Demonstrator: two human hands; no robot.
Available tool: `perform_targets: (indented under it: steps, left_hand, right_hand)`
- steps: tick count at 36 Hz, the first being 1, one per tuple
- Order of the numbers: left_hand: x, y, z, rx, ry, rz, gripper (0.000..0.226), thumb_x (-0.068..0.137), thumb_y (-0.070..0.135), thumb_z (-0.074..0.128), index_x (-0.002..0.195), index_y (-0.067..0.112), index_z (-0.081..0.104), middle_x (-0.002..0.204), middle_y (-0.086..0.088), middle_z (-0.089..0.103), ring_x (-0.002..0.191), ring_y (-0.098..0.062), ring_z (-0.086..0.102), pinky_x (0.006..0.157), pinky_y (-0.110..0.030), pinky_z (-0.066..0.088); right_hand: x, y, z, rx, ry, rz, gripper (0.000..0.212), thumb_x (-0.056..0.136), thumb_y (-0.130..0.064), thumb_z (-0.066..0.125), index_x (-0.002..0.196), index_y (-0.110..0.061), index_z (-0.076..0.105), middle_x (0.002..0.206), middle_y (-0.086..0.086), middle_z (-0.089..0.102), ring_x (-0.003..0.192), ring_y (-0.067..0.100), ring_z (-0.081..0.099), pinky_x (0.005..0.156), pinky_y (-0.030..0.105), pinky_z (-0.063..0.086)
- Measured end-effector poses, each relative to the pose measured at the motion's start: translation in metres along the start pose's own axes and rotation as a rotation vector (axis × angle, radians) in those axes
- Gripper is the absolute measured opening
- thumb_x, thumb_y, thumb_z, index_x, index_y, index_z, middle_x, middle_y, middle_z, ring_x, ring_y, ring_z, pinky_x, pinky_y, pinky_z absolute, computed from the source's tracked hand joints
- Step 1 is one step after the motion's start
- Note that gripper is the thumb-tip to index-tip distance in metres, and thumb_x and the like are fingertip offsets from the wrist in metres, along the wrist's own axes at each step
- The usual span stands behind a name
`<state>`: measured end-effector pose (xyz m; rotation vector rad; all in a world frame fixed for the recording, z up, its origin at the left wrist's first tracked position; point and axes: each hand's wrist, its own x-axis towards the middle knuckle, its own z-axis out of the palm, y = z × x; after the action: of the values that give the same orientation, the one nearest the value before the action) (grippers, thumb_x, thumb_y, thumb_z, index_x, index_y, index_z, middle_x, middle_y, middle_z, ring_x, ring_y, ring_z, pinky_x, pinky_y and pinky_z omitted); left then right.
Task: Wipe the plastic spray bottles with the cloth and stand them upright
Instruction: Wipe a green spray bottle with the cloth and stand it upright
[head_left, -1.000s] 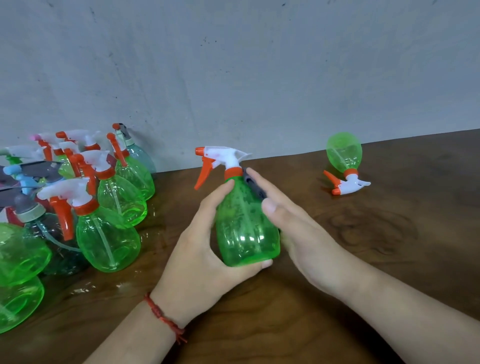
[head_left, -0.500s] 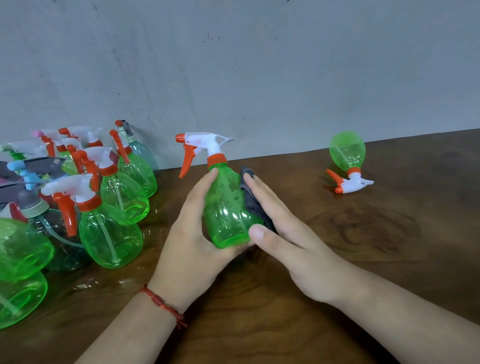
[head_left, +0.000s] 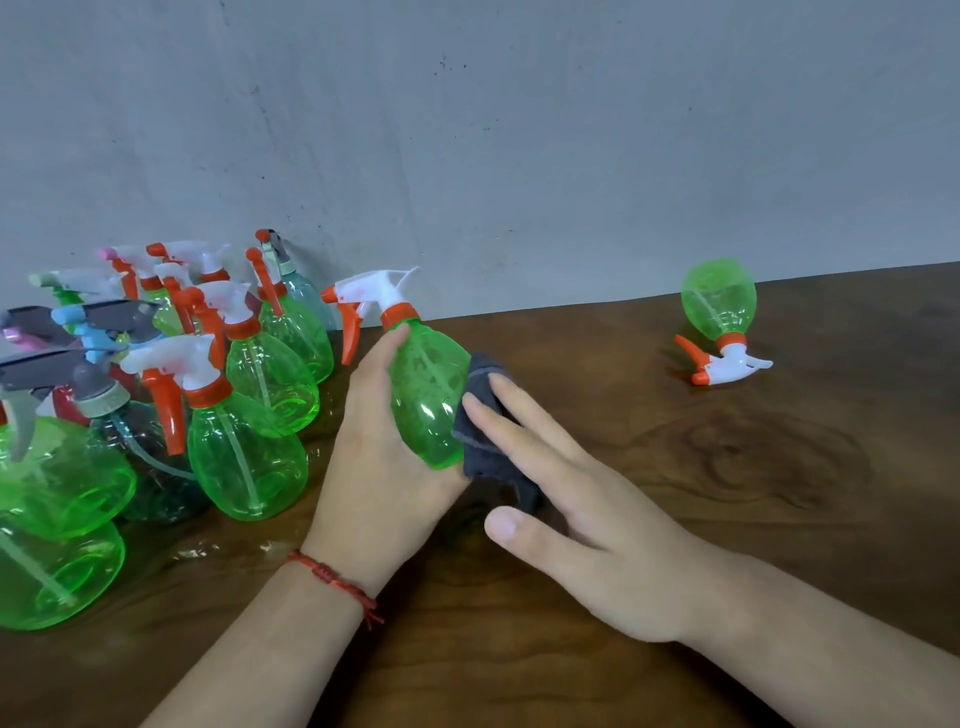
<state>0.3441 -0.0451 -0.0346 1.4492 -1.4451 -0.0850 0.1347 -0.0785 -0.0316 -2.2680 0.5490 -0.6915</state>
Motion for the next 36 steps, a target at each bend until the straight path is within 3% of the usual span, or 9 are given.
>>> perform_targets:
  steps: [7, 11, 14, 17, 20, 22, 30, 34, 36]
  left_hand:
    - [-0.004, 0.008, -0.001, -0.057, -0.195, 0.119, 0.105, 0.073, 0.036, 0.097, 0.16, 0.023, 0.039, 0.158, 0.008, 0.048, 0.146, -0.013, 0.051, 0.117, -0.024, 0.044]
    - [-0.009, 0.012, 0.003, -0.089, -0.244, 0.194, 0.106, 0.07, 0.034, 0.1, 0.157, 0.018, 0.042, 0.155, 0.004, 0.052, 0.142, -0.018, 0.056, 0.117, -0.033, 0.046]
    - [-0.011, 0.014, 0.001, -0.152, -0.256, 0.194, 0.115, 0.065, 0.034, 0.104, 0.158, 0.021, 0.039, 0.157, 0.004, 0.05, 0.144, -0.023, 0.055, 0.118, -0.045, 0.047]
    - [-0.012, 0.015, 0.0, -0.138, -0.267, 0.169, 0.115, 0.066, 0.04, 0.102, 0.159, 0.028, 0.035, 0.159, 0.008, 0.048, 0.148, -0.022, 0.051, 0.12, -0.044, 0.045]
    - [-0.009, 0.012, -0.001, -0.083, -0.261, 0.139, 0.114, 0.067, 0.045, 0.1, 0.16, 0.032, 0.035, 0.157, 0.015, 0.048, 0.147, -0.019, 0.051, 0.12, -0.041, 0.045]
    - [-0.009, 0.011, 0.0, -0.092, -0.254, 0.121, 0.113, 0.068, 0.038, 0.101, 0.159, 0.027, 0.036, 0.155, 0.015, 0.051, 0.144, -0.015, 0.054, 0.118, -0.038, 0.047]
    - [-0.007, 0.008, 0.003, -0.169, -0.002, -0.031, 0.108, 0.068, 0.034, 0.102, 0.157, 0.03, 0.041, 0.15, 0.01, 0.058, 0.135, -0.015, 0.062, 0.111, -0.045, 0.054]
    - [-0.005, 0.003, 0.004, -0.104, 0.074, -0.145, 0.106, 0.064, 0.047, 0.097, 0.153, 0.036, 0.041, 0.139, 0.009, 0.065, 0.125, -0.007, 0.066, 0.107, -0.04, 0.056]
    - [-0.008, 0.003, 0.006, -0.039, 0.051, -0.127, 0.11, 0.063, 0.041, 0.098, 0.156, 0.034, 0.039, 0.141, 0.008, 0.059, 0.127, -0.001, 0.06, 0.109, -0.024, 0.05]
  right_hand:
    - [0.002, 0.001, -0.006, -0.057, 0.058, -0.018, 0.063, 0.109, -0.056, 0.046, 0.165, -0.049, 0.017, 0.171, -0.035, -0.006, 0.159, -0.007, -0.008, 0.133, 0.041, 0.014]
    - [0.009, 0.009, -0.008, 0.303, 0.165, -0.021, 0.064, 0.104, -0.054, 0.052, 0.163, -0.042, 0.032, 0.172, -0.027, 0.018, 0.159, -0.005, 0.011, 0.131, 0.038, 0.016]
    - [0.033, 0.013, -0.01, 0.572, 0.191, -0.01, 0.097, 0.063, -0.087, 0.079, 0.144, -0.039, 0.056, 0.157, -0.015, 0.049, 0.148, 0.009, 0.042, 0.127, 0.048, 0.029]
    - [0.045, 0.043, -0.016, 0.567, 0.196, -0.06, 0.128, 0.023, -0.101, 0.076, 0.126, -0.031, 0.05, 0.128, -0.012, 0.057, 0.117, -0.002, 0.057, 0.109, 0.031, 0.043]
    - [0.033, 0.024, -0.01, 0.477, 0.233, 0.02, 0.098, 0.065, -0.096, 0.068, 0.148, -0.048, 0.049, 0.153, -0.026, 0.05, 0.146, 0.001, 0.044, 0.128, 0.043, 0.029]
    - [0.013, 0.012, -0.008, 0.43, 0.197, 0.039, 0.071, 0.099, -0.065, 0.056, 0.162, -0.037, 0.038, 0.17, -0.021, 0.031, 0.16, 0.004, 0.021, 0.132, 0.048, 0.019]
    - [0.004, 0.002, -0.004, 0.089, 0.052, 0.008, 0.076, 0.108, -0.049, 0.052, 0.168, -0.04, 0.006, 0.172, -0.031, -0.011, 0.157, -0.012, -0.005, 0.13, 0.02, 0.009]
    - [0.003, -0.005, -0.001, -0.091, -0.032, 0.014, 0.077, 0.104, -0.059, 0.045, 0.166, -0.047, 0.0, 0.168, -0.036, -0.022, 0.154, -0.013, -0.016, 0.13, 0.026, 0.01]
    - [0.004, -0.005, 0.001, -0.141, -0.038, 0.009, 0.074, 0.105, -0.062, 0.04, 0.164, -0.05, -0.003, 0.167, -0.035, -0.024, 0.153, -0.013, -0.02, 0.131, 0.028, 0.008]
